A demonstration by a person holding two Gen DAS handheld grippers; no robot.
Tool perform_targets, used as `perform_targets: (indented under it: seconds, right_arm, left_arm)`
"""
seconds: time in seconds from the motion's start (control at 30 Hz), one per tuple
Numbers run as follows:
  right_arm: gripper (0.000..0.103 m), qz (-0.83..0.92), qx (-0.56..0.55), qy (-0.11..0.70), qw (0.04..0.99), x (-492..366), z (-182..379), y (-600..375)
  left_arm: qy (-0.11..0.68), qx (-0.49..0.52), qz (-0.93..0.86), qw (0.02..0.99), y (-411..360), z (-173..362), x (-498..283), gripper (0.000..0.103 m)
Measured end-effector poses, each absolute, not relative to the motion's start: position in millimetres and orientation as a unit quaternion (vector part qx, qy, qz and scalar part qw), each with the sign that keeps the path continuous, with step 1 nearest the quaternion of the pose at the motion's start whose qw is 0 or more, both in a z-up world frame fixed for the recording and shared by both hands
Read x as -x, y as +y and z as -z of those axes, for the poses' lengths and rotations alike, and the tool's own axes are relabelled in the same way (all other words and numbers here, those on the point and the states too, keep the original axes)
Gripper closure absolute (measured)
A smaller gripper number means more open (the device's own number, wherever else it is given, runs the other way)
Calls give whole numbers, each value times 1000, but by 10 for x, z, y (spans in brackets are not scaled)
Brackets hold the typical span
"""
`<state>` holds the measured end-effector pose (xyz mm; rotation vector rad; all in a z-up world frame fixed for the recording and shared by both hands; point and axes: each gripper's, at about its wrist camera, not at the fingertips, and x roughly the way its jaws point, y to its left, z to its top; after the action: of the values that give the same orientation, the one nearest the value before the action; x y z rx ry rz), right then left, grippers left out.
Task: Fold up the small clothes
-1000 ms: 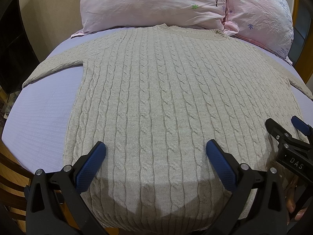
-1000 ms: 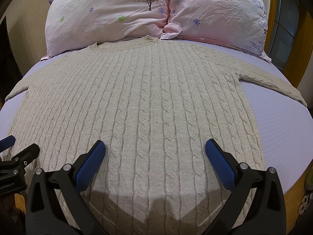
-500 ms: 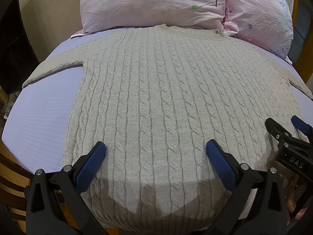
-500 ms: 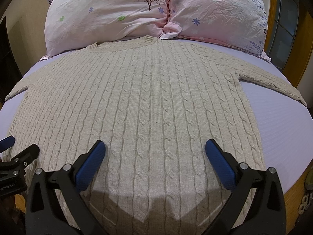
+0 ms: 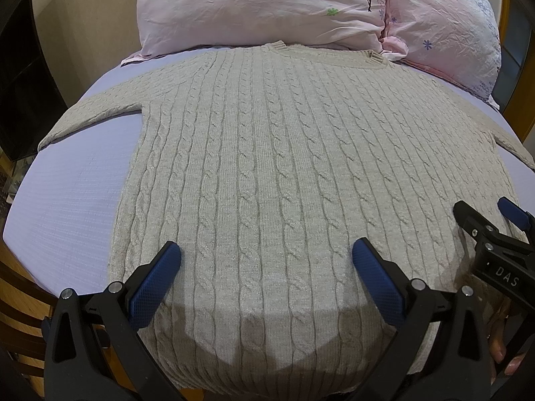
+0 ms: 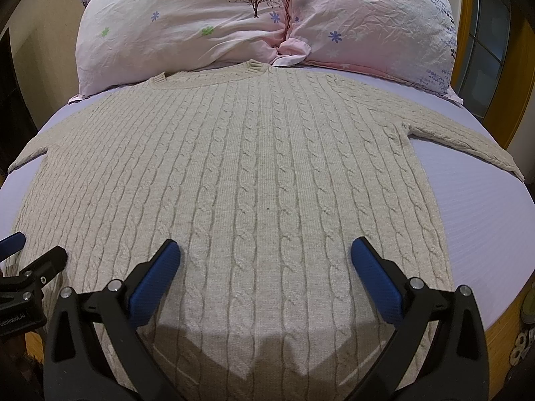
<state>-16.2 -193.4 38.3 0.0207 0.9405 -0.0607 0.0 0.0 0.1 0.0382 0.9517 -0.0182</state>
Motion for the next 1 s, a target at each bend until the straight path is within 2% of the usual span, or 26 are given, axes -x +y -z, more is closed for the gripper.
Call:
perform_targets:
  seconds: [0.83,1.0]
  right_arm:
    - [2,27,-7,451,892,170,-408,-1922]
    - [2,-34,-7,428,903,178,-453,-2063]
  left_arm:
    - [457,-19,9,889,-1,-1,2,1]
    - [444,-20,10,896,7,15,46,1]
